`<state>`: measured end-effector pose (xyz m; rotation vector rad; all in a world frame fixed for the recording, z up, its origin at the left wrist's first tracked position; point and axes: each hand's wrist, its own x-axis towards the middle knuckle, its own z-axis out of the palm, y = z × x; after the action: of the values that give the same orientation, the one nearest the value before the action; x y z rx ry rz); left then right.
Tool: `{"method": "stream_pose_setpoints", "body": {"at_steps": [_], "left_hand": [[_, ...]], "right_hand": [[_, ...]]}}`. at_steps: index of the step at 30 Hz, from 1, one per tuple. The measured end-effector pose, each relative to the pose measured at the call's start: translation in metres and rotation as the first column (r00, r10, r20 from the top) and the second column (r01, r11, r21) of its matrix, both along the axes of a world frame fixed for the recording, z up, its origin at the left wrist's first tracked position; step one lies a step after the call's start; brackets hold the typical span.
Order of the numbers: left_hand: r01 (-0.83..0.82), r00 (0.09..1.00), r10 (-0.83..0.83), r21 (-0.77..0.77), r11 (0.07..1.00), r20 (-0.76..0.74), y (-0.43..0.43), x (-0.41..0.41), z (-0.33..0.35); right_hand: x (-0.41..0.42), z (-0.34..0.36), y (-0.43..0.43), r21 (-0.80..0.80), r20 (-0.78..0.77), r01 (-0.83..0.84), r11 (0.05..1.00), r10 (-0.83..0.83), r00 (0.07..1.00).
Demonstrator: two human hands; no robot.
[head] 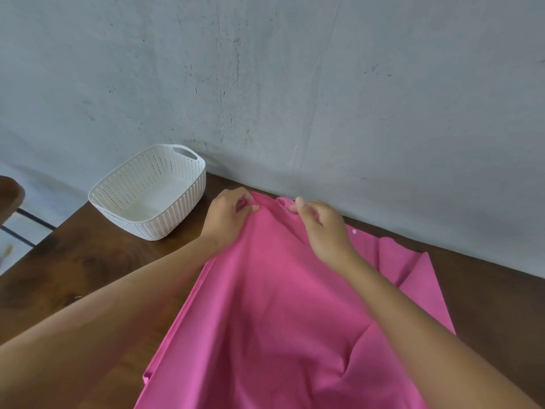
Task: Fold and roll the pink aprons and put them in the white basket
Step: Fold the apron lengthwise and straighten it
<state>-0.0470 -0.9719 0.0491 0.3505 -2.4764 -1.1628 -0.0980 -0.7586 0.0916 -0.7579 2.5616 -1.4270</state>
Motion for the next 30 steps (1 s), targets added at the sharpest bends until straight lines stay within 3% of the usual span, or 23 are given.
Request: {"method": "stream_pose_setpoints", "body": {"at_steps": [2,5,10,13,18,21,24,30], "left_hand": [[-0.003,1.000,0.004,0.042,0.999,-0.029,-0.002,0.006,0.004],[0.004,0.999,0.001,0.102,0.995,-0.044,-0.006,0.019,0.010],[0.039,0.998,-0.032,0.161,0.986,-0.049,0.000,0.042,0.019],[0.067,0.997,-0.059,0.194,0.979,-0.047,0.006,0.056,0.022],[0.049,0.999,-0.043,0.233,0.971,-0.033,0.012,0.072,0.028],[0.028,0.999,-0.019,0.248,0.968,-0.036,0.015,0.079,0.034],[-0.011,0.999,0.021,0.253,0.967,-0.036,0.019,0.088,0.039],[-0.067,0.996,0.078,0.255,0.965,-0.033,0.013,0.105,0.041]], "right_hand": [[-0.010,0.010,-0.002,-0.096,0.108,0.052,0.994,-0.041,0.993],[-0.032,0.019,-0.006,-0.104,0.174,0.128,0.986,-0.109,0.979],[-0.040,0.027,-0.010,-0.215,0.353,0.161,0.963,-0.077,0.932],[-0.032,0.029,-0.001,-0.287,0.343,0.151,0.946,-0.046,0.938],[-0.014,0.021,0.051,-0.080,0.182,0.154,0.985,-0.138,0.974],[-0.006,0.006,0.091,0.163,0.097,0.081,0.983,-0.098,0.990],[0.002,-0.013,0.127,0.432,0.122,0.008,0.902,-0.067,0.990],[0.015,-0.023,0.154,0.708,-0.003,-0.013,0.706,0.021,1.000]]}}
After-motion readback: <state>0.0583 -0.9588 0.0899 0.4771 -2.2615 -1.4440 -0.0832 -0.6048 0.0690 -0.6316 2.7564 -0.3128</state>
